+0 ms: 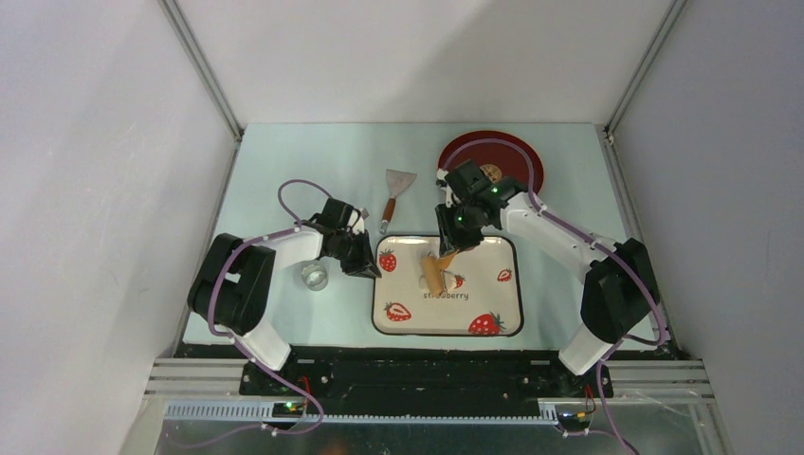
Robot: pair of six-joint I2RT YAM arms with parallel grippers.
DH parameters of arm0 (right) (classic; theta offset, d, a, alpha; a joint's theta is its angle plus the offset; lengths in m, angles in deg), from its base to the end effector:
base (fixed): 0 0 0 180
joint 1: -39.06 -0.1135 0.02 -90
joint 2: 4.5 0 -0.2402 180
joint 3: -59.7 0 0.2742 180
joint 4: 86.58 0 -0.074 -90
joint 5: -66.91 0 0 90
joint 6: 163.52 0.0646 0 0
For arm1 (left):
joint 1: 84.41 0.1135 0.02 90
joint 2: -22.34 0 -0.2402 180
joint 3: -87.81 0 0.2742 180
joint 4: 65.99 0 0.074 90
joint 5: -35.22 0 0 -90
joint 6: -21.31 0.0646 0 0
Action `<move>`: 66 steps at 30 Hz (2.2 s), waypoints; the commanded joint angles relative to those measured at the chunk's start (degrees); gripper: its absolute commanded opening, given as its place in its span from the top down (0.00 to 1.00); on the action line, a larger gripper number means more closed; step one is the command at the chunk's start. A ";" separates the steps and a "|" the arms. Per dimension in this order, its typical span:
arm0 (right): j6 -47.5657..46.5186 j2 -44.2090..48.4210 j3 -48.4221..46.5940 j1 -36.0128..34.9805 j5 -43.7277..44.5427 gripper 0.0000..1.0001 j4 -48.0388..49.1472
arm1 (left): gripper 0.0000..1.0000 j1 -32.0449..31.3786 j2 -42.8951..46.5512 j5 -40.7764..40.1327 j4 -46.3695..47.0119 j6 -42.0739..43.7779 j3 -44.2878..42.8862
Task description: Roll out the dumpling wrappers from the dough
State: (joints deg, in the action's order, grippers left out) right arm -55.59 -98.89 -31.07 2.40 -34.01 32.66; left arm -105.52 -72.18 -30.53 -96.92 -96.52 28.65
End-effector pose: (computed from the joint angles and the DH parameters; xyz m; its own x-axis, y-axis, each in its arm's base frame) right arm 0.2907 0.2316 0.2118 -0.8889 -0.2848 -0.3588 -0.3976 0.8686 0.2956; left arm 0.2852 -0.1386 0.0726 -0.9806 -0.0777 -0.1800 0.0279 0.8535 -0.5203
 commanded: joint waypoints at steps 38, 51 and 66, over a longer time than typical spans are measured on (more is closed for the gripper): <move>7.39 -9.93 2.62 -17.20 20.52 1.00 -4.91 | 1.00 -1.09 -3.21 -6.67 -3.42 3.93 1.79; 12.93 -6.65 3.35 -18.24 16.38 1.00 -2.90 | 1.00 -1.05 -3.39 -6.72 -3.39 3.97 1.72; 16.82 -3.51 3.58 -20.38 17.39 1.00 -1.37 | 1.00 -1.07 -3.48 -6.63 -3.39 3.93 1.60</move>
State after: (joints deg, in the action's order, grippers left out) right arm -45.14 -99.94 -31.53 -14.80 -6.07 38.67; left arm -105.52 -72.27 -30.51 -96.96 -96.55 28.58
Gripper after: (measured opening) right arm 0.362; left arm 0.130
